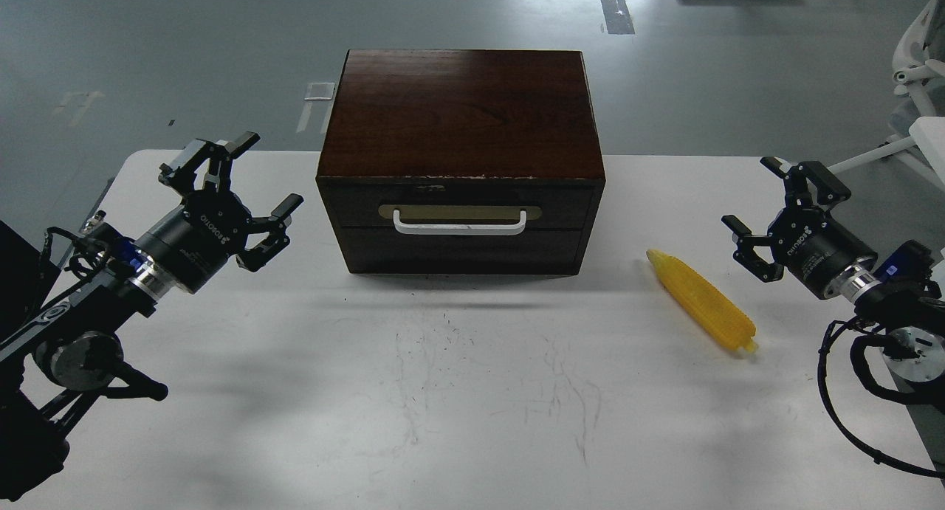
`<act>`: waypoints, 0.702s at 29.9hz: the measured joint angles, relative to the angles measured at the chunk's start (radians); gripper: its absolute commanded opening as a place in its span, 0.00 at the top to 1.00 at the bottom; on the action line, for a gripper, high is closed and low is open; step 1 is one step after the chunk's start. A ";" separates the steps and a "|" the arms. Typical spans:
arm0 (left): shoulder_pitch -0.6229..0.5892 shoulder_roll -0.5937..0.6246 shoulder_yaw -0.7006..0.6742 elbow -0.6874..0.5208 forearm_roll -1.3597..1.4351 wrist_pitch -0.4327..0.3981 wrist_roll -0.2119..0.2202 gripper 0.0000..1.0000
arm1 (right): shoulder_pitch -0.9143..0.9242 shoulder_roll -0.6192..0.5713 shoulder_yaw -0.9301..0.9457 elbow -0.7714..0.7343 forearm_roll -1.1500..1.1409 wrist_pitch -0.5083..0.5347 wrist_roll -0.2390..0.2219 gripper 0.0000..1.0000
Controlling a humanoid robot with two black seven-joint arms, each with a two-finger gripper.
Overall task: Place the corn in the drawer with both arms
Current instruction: 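Raise the left gripper and move it toward the wooden box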
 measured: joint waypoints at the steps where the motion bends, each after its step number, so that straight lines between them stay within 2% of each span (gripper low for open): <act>1: 0.006 -0.001 -0.004 -0.001 0.001 0.000 0.001 0.01 | 0.000 -0.001 0.000 0.000 0.000 0.000 0.000 0.00; 11: 0.040 0.001 -0.033 -0.007 0.037 0.000 -0.003 0.01 | 0.001 -0.002 0.001 -0.001 0.001 0.000 0.000 0.00; 17: 0.012 0.054 -0.044 0.005 0.049 0.000 -0.044 0.01 | 0.005 -0.003 0.004 -0.002 0.001 0.000 0.000 0.00; 21: -0.063 0.114 -0.035 -0.014 0.155 0.000 -0.100 0.01 | 0.007 -0.006 0.008 -0.004 0.001 0.000 0.000 0.00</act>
